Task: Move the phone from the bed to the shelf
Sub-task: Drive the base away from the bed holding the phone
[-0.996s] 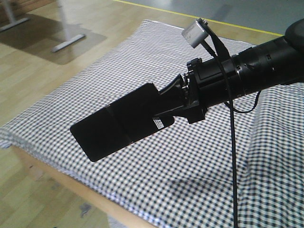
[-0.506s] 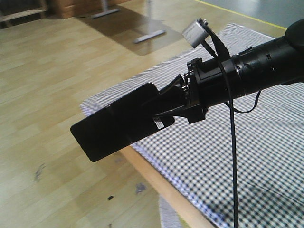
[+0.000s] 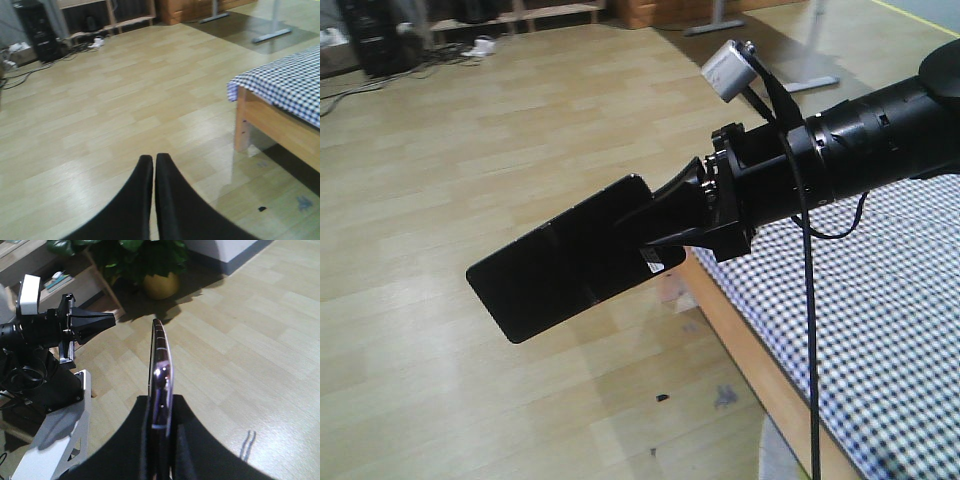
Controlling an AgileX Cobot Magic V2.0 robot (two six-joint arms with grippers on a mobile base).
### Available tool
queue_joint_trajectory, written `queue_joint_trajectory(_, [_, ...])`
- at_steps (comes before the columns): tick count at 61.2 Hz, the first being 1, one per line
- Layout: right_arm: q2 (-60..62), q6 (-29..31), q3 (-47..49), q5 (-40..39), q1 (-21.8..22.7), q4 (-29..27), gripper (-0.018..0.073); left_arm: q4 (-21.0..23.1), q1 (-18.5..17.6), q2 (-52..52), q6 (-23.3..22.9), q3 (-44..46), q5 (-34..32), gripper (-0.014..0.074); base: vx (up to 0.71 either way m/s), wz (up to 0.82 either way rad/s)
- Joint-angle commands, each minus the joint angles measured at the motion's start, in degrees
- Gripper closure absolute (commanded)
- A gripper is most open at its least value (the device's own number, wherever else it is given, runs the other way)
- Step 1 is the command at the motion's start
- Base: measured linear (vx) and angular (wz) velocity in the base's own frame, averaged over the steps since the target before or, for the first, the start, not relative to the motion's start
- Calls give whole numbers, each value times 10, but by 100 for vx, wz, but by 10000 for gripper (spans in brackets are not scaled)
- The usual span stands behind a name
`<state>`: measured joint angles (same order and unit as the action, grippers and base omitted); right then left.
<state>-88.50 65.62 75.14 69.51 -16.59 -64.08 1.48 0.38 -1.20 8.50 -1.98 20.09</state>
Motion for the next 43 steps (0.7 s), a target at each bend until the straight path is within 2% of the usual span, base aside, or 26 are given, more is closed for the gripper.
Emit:
queue_joint_trajectory(1, [25,6,16,42,1,-49,561,5,-4,-2,-3,13,-42,595,-4,51])
queue_joint_trajectory(43, [25,6,16,42,1,-49,561,5,-4,-2,-3,13,-42,595,2,45])
